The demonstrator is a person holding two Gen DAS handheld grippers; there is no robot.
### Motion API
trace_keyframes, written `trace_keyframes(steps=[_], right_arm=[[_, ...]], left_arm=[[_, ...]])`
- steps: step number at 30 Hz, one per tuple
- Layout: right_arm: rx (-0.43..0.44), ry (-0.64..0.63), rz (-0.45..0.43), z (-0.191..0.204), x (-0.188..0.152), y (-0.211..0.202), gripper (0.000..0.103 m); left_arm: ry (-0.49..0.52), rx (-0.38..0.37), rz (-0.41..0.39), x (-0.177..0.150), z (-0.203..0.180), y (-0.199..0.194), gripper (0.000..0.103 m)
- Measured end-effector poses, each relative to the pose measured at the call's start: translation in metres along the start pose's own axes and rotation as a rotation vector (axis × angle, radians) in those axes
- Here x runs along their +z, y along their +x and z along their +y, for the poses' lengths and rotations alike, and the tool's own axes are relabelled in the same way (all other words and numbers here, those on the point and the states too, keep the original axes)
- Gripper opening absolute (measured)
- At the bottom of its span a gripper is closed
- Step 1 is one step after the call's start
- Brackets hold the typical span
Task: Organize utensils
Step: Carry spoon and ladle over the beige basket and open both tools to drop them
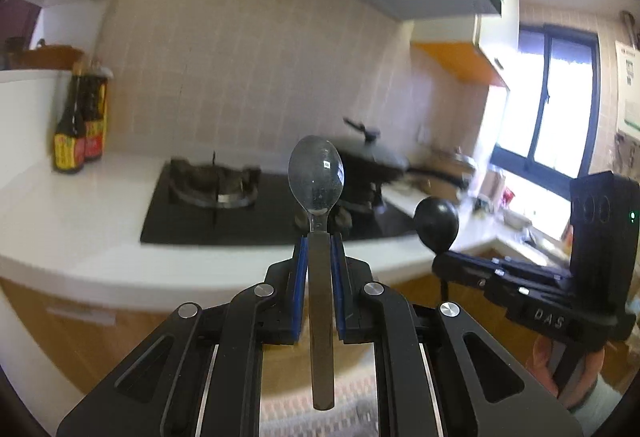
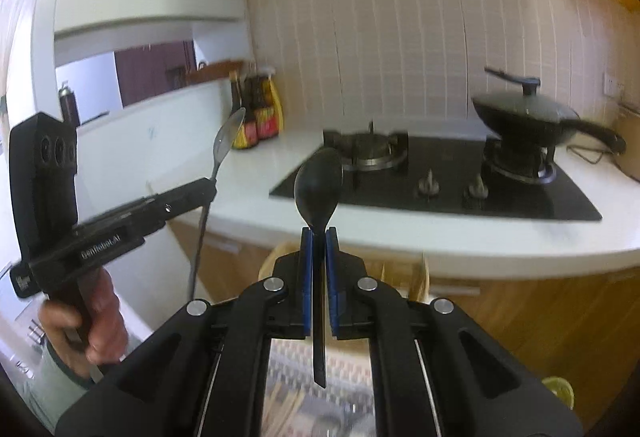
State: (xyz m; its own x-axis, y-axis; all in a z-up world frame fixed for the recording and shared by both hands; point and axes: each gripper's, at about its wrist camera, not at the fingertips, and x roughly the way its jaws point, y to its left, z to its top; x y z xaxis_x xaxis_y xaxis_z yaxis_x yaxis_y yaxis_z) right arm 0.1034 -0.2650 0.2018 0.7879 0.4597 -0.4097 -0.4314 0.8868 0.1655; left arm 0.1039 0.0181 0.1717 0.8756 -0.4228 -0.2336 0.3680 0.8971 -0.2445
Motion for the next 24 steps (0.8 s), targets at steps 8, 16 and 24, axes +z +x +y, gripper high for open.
trace_keyframes(steps=[8,16,24], right_arm=[[-0.049,0.008,-0.050,-0.014,-0.001,0.062,0.005],[-0.069,0.078,-0.035,-0.043,-0.025,0.117,0.005],[-0.090,0.080,-0.069,-0.045,-0.043,0.123,0.005]], left_arm=[[0.043,0.077,-0.125,-0.008,0.012,0.048,0.010],[0.044,0.115,-0.133,-0.039,0.035,0.086,0.010],[0.041,0.123,-0.122,-0.059,0.049,0.096,0.010]])
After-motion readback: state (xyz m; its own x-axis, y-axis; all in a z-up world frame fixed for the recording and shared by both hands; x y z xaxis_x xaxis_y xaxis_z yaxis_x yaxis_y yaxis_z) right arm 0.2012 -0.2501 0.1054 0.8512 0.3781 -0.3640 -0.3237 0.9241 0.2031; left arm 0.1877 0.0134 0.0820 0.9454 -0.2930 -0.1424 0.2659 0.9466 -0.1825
